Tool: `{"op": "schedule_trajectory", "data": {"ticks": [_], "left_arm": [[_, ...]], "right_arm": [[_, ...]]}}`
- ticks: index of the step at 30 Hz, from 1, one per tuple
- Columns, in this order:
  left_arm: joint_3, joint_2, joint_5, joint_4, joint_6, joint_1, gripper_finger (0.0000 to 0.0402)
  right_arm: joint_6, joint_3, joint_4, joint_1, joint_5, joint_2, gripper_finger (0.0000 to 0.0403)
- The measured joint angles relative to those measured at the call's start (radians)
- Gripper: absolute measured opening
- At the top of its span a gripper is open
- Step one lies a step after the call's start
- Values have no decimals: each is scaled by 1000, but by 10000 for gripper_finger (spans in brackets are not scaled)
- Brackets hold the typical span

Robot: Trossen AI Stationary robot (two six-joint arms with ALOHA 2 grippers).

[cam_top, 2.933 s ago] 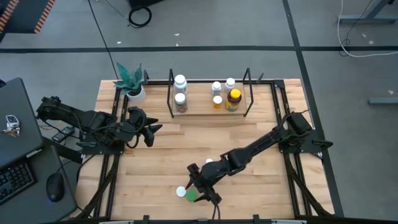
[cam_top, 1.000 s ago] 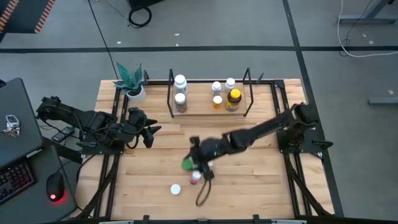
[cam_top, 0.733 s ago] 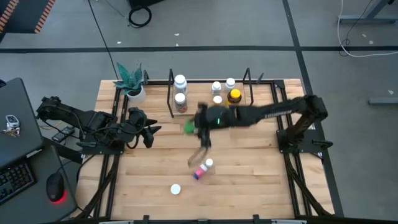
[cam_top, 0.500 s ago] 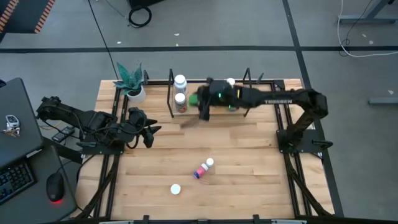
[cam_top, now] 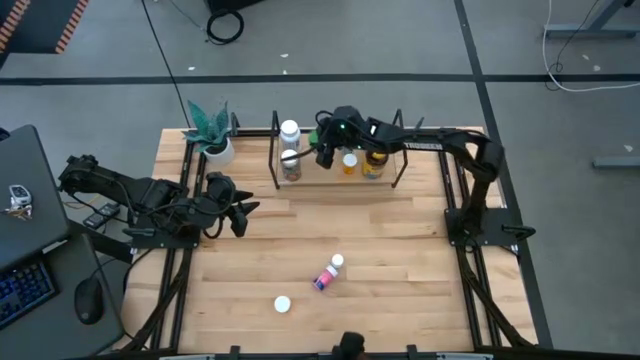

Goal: Pick and place medicine bottles onto shelf by color
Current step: Put the small green pill bottle on the shelf

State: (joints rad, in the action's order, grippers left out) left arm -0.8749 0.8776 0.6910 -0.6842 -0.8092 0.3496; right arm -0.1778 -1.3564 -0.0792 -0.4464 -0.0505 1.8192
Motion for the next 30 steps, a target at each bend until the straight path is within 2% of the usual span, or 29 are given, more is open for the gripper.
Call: {"op": "schedule_trajectory", "data": {"ticks": [8,13,25,30], "left_arm": [[0,0,3,0,-18,0,174],[0,0,3,0,-19,0,174],[0,0,3,-1,-34,0,174],[0,0,3,-1,-36,0,174]], "right_arm": [[6,-70,17,-48,44,91,222],[75,-90,13,-55,40,127,223],[81,-91,-65,-55,16,128,237],[81,-91,-85,-55,15,128,256]]}}
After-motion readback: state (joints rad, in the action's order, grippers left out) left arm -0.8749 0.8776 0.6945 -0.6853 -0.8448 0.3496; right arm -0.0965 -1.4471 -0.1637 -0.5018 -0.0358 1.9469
